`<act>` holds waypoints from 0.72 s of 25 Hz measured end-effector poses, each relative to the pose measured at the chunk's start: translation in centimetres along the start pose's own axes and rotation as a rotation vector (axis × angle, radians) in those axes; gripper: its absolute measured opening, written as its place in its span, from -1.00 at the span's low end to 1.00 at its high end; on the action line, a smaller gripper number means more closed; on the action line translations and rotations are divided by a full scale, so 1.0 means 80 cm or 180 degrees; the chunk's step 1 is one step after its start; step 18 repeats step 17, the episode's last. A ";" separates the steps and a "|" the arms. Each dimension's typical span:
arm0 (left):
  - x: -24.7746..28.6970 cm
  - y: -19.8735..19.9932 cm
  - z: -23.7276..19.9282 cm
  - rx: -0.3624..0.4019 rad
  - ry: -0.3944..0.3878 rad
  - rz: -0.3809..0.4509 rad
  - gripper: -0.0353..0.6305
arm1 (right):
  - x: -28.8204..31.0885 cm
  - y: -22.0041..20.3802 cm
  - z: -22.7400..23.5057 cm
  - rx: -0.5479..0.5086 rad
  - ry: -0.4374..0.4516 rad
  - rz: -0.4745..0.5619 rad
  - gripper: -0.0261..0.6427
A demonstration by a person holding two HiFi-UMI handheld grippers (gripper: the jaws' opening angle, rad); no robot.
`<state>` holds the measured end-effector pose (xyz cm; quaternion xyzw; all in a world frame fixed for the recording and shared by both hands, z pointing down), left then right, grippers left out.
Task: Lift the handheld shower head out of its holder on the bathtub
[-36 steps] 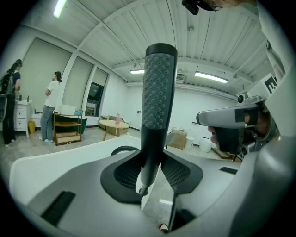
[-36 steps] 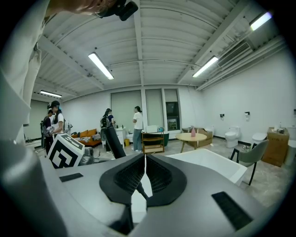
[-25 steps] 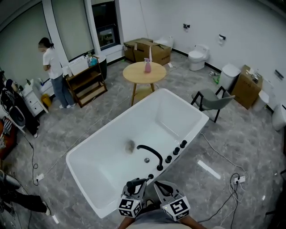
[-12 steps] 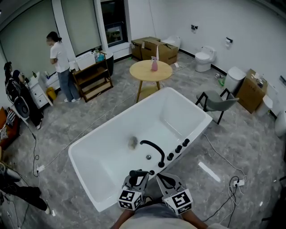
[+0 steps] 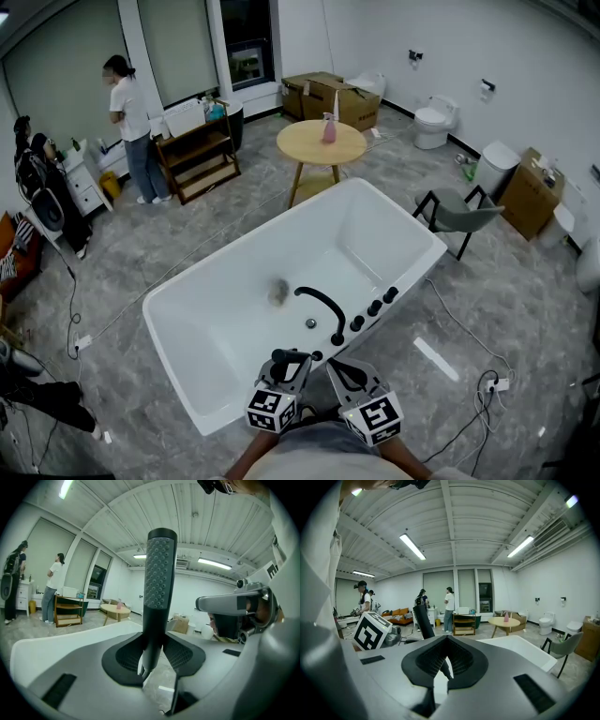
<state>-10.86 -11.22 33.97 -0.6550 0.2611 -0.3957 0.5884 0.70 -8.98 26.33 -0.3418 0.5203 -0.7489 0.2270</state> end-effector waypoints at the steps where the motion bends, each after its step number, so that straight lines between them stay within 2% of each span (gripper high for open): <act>1: -0.001 0.000 0.000 -0.0005 -0.0002 -0.0003 -0.47 | 0.000 -0.001 -0.001 0.0006 0.0015 -0.0021 -0.87; 18: -0.005 -0.015 0.003 -0.0032 -0.0039 -0.0056 -0.47 | 0.005 -0.019 -0.005 0.0020 -0.0048 -0.0091 -0.87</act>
Point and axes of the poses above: the fingertips, and each gripper's own axes: x forward along the fingers, z to its right, y out of its top, the point moved 5 cm from there along -x, backward along the fingers, and after that the axes turned 13 degrees about x, right-handed, at the moved point
